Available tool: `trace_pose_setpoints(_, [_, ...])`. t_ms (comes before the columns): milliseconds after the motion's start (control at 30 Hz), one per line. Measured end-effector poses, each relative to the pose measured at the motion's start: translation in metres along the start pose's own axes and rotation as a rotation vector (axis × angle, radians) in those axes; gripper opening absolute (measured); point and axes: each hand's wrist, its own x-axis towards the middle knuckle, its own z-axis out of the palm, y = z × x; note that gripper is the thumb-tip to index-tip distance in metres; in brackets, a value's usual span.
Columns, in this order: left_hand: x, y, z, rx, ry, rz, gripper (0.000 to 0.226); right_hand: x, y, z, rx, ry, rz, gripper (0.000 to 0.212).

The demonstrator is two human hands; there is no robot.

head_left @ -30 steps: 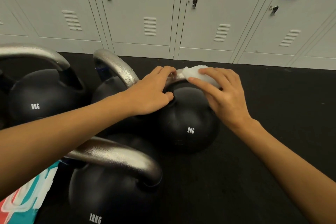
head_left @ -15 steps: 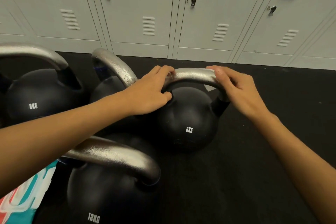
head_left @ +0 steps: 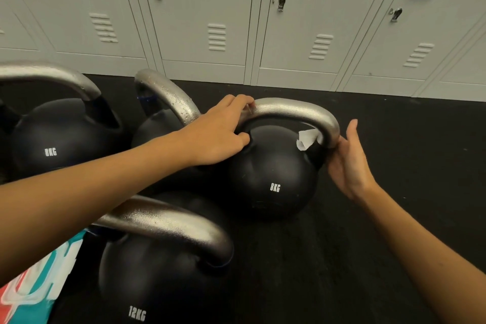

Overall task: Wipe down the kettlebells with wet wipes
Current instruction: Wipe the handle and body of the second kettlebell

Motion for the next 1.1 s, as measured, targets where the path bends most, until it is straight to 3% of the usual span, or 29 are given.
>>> trace_pose_setpoints(267, [-0.001, 0.004, 0.000, 0.061, 0.003, -0.010, 0.061, -0.050, 0.030, 0.017, -0.078, 0.291, -0.130, 0.039])
trace_pose_setpoints(467, [0.000, 0.005, 0.001, 0.065, 0.009, -0.012, 0.061, -0.053, 0.009, 0.035, -0.286, 0.322, -0.318, 0.047])
trace_pose_setpoints(600, [-0.001, 0.007, -0.001, 0.050, 0.004, -0.013, 0.059, -0.030, -0.004, 0.028, -0.259, 0.377, -0.258, 0.042])
trace_pose_setpoints(700, [-0.002, 0.008, -0.001, 0.046, 0.000, -0.014, 0.057, -0.034, 0.023, 0.028, -0.209, 0.393, -0.094, 0.045])
trace_pose_setpoints(800, [-0.001, 0.005, 0.000, 0.037, 0.012, -0.007, 0.057, -0.049, 0.036, 0.031, -0.215, 0.398, -0.086, 0.043])
trace_pose_setpoints(967, [0.000, 0.001, -0.001, 0.005, 0.082, 0.030, 0.045, -0.049, -0.005, 0.042, -0.342, 0.407, -0.366, 0.041])
trace_pose_setpoints(1100, [0.003, 0.000, -0.002, -0.001, 0.087, 0.043, 0.042, -0.030, -0.029, 0.052, -0.645, 0.325, -0.588, 0.037])
